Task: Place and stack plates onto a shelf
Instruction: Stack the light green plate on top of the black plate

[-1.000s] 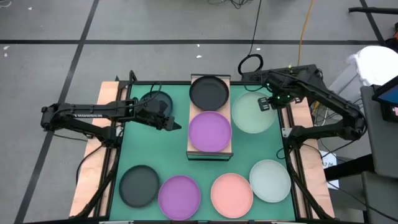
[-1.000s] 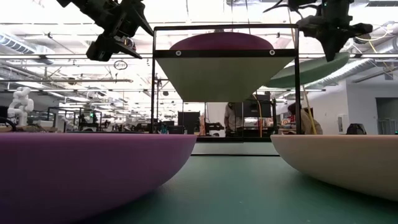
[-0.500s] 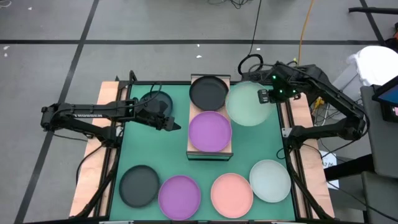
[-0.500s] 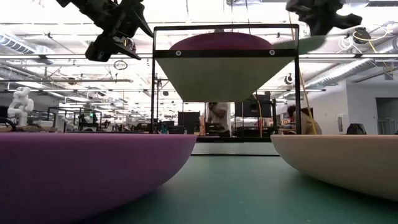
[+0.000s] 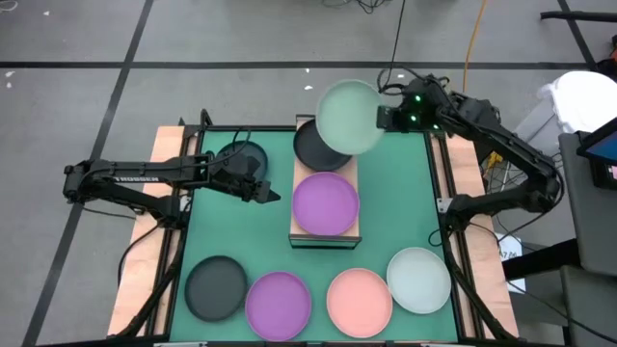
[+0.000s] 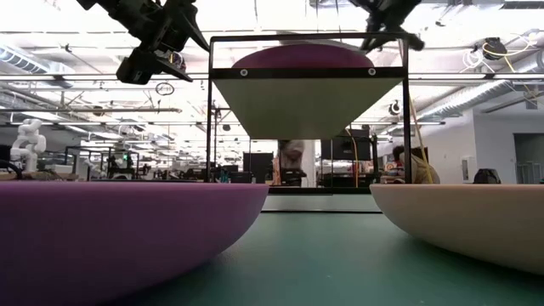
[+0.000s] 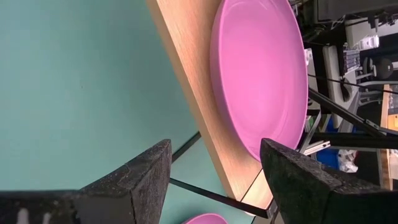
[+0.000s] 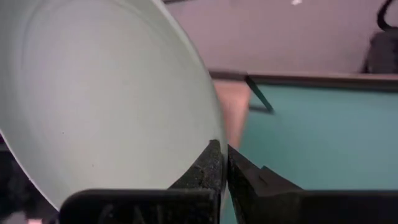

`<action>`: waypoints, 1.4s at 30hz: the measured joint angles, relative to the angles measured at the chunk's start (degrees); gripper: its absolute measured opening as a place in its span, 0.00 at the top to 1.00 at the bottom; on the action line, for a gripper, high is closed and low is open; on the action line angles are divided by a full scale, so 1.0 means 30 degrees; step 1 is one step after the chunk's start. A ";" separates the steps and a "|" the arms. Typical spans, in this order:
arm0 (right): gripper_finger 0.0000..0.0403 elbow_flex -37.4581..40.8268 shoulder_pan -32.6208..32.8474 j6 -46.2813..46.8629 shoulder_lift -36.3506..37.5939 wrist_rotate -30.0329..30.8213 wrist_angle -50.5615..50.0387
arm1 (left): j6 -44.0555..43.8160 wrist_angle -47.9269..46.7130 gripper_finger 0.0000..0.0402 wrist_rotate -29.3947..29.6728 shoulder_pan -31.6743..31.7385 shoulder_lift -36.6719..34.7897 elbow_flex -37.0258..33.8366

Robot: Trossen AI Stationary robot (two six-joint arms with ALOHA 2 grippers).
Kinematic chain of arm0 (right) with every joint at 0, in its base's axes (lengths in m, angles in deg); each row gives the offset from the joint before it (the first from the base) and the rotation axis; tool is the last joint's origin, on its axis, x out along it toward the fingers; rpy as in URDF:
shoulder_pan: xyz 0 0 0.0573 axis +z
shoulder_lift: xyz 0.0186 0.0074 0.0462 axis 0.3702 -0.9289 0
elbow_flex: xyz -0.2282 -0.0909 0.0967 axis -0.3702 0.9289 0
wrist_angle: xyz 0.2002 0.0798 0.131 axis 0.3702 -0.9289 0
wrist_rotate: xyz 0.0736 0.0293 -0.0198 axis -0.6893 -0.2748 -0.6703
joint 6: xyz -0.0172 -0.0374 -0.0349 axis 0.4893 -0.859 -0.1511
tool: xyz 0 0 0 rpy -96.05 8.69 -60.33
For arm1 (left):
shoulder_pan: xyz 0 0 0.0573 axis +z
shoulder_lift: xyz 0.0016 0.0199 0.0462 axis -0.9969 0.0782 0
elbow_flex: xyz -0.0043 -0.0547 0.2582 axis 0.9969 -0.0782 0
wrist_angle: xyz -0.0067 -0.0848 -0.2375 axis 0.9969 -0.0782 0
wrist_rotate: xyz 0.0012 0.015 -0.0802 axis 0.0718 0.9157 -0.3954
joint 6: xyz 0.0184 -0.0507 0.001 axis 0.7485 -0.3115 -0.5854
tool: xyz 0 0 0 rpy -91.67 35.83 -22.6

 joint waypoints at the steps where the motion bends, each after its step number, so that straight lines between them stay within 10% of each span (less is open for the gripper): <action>1: 1.00 0.0000 0.0000 -0.0009 -0.0225 -0.0007 0.0547 | -0.0001 -0.0006 0.38 0.0000 0.0000 0.0000 0.0000; 23: 1.00 0.0015 -0.0007 0.2504 -0.5058 -0.3002 0.4670 | -0.0102 -0.0008 0.38 -0.0007 -0.0007 0.0000 0.0000; 42: 1.00 0.0423 0.0000 0.2111 -0.5764 -0.3504 0.1829 | -0.0037 -0.0007 0.38 0.0000 -0.0007 0.0000 0.0000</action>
